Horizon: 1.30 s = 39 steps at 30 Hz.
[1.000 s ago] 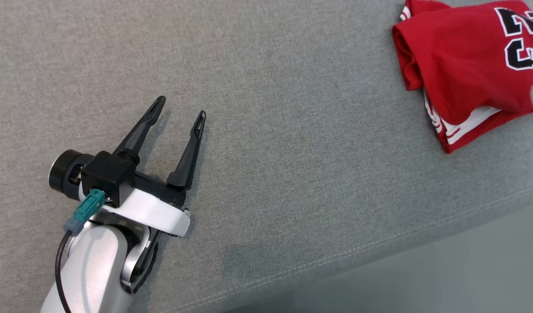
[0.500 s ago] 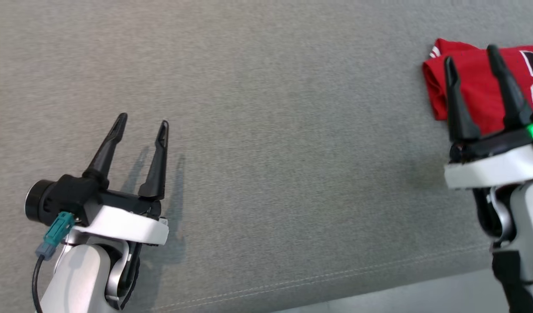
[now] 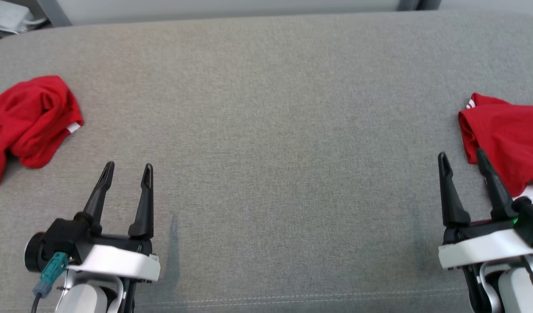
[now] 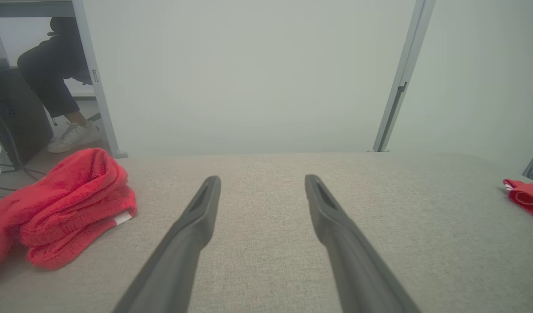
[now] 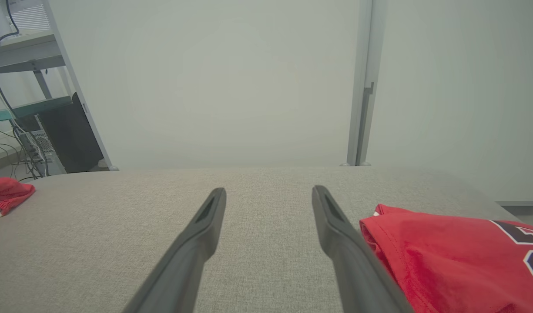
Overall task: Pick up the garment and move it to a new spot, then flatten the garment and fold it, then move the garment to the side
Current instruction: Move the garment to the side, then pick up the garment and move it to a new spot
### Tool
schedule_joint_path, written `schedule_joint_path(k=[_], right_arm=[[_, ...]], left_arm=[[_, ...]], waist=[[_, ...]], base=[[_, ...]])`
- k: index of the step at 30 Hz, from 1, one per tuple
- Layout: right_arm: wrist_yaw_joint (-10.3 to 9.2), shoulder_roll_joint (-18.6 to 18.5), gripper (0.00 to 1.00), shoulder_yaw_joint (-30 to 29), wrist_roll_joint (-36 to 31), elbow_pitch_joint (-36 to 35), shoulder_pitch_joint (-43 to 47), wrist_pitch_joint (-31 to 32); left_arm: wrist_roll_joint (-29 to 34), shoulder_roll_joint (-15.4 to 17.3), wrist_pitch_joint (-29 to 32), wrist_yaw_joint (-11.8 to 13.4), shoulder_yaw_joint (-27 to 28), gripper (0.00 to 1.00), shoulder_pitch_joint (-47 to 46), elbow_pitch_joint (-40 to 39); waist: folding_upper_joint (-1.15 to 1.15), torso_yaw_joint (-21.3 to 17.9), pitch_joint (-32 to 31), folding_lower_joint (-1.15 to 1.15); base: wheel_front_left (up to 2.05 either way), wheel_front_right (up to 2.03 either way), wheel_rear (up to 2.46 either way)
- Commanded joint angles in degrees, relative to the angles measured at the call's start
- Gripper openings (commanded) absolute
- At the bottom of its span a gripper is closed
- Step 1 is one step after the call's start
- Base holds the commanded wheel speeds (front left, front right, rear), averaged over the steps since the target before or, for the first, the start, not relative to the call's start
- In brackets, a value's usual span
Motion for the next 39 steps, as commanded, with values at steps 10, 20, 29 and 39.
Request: schedule_joint_path(k=[10, 20, 29, 39], right_arm=[[0.18, 3.0, 1.00, -2.2, -3.0, -5.4, 8.2, 1.9], [0.18, 4.3, 1.00, -4.0, -4.3, -8.2, 12.6, 3.8], [0.18, 4.7, 1.00, -4.5, -4.5, -9.1, 13.2, 4.4], [0.18, 4.8, 1.00, -4.8, -4.5, -9.1, 13.3, 4.7]], left_arm=[[-0.6, 1.1, -0.7, 0.5, 1.6, 1.00, 3.5, -0.2], [0.2, 1.6, 0.7, 2.5, 1.3, 1.00, 6.0, 0.3], [0.0, 2.1, 1.6, 3.8, 1.7, 1.00, 6.3, 0.8], [-0.4, 2.1, 1.6, 4.1, 1.4, 1.00, 6.2, 1.0]], waist=[[0.00, 1.8, -6.4, 0.00], [0.00, 2.3, -8.2, 0.00], [0.00, 2.9, -8.1, 0.00], [0.00, 3.0, -8.4, 0.00]], base=[[0.00, 0.00, 0.00], [0.00, 0.00, 0.00], [0.00, 0.00, 0.00], [0.00, 0.00, 0.00]])
